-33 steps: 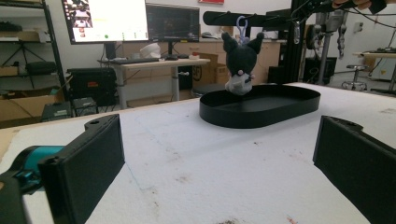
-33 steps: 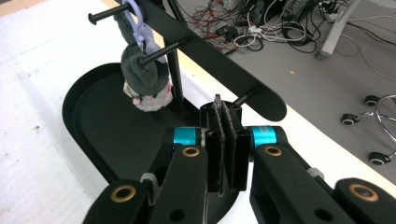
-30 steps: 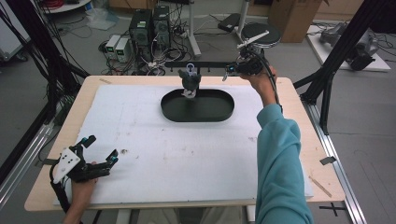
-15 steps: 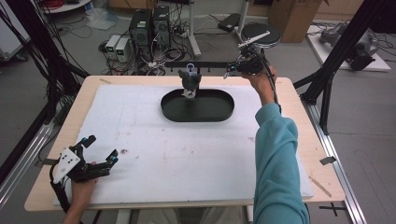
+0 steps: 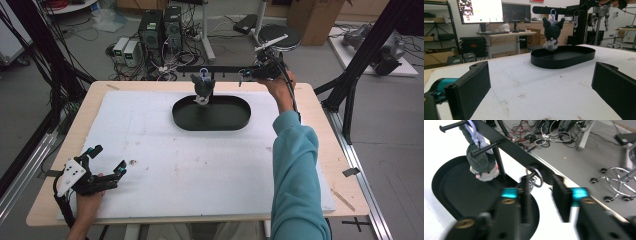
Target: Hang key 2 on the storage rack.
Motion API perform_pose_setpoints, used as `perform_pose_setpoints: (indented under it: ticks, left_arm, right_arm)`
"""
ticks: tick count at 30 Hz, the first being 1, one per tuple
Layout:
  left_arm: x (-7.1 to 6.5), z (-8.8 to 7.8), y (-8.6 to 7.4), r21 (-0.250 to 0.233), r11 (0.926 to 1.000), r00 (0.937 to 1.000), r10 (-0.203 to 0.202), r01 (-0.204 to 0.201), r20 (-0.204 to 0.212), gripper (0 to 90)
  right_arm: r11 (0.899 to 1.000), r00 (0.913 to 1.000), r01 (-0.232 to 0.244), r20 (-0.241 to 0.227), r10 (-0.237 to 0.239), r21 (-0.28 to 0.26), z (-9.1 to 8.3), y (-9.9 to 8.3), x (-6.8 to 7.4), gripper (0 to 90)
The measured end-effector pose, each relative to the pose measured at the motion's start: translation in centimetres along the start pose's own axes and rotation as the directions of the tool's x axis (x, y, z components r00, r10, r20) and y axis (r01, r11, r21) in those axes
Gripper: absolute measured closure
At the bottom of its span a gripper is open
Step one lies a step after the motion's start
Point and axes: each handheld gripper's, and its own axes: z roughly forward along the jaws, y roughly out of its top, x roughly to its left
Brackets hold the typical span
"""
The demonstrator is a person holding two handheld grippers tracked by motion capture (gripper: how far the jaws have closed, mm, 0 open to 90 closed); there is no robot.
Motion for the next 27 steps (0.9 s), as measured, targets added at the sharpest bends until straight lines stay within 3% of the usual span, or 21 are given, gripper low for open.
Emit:
perform_pose_setpoints:
  ticks: [2,3,5,7,11,13,15,17,21,23,27]
  left_arm:
    - [0.0,0.0,0.0,0.001,1.0000,1.0000,0.000,0.000,-0.001,2.3]
    - [0.0,0.0,0.0,0.001,1.0000,1.0000,-0.001,0.001,0.000,2.3]
    - [0.0,0.0,0.0,0.002,1.0000,1.0000,-0.001,0.001,0.000,2.3]
    - [0.0,0.0,0.0,0.002,1.0000,1.0000,-0.001,0.001,0.000,2.3]
    - [0.0,0.0,0.0,0.002,1.0000,1.0000,-0.001,0.001,-0.001,2.3]
    - [0.0,0.0,0.0,0.005,1.0000,1.0000,-0.001,0.001,0.000,2.3]
    - [0.0,0.0,0.0,0.006,1.0000,1.0000,-0.001,0.001,0.000,2.3]
    - [0.1,0.0,0.0,0.007,1.0000,1.0000,-0.004,0.004,-0.001,2.3]
    - [0.0,0.0,0.0,0.007,1.0000,1.0000,-0.001,0.001,-0.001,2.3]
    - [0.0,0.0,0.0,0.005,1.0000,1.0000,0.000,0.000,-0.001,2.3]
    - [0.1,0.0,0.0,0.009,1.0000,1.0000,0.000,0.000,-0.001,2.3]
  right_arm:
    - [1.000,1.0000,0.003,0.003,-0.003,-0.007,-0.3,-0.1,0.0,53.7]
    - [1.000,1.0000,-0.001,0.003,0.001,-0.016,-0.5,-0.1,0.0,43.5]
    - [0.999,0.9996,-0.019,0.018,0.020,-0.026,-0.8,-0.3,0.1,14.1]
    - [0.999,0.9991,-0.037,0.020,0.038,-0.039,-1.3,-0.5,0.5,0.8]
    - [0.993,0.9993,-0.037,-0.014,0.036,-0.112,-2.9,-1.5,1.3,0.7]
    - [0.994,0.9985,-0.045,-0.037,0.042,-0.101,-3.9,-1.9,1.8,0.7]
    - [0.994,0.9992,-0.024,-0.036,0.020,-0.109,-5.1,-2.3,2.5,0.7]
    - [0.985,0.9982,-0.026,-0.058,0.016,-0.171,-6.3,-2.9,3.1,0.7]
    - [0.975,0.9973,-0.033,-0.072,0.017,-0.219,-8.8,-4.6,4.6,0.7]
    - [0.961,0.9974,-0.021,-0.072,0.001,-0.276,-10.1,-5.9,5.4,0.7]
    - [0.943,0.9974,-0.020,-0.072,-0.004,-0.331,-12.2,-9.0,7.3,0.7]
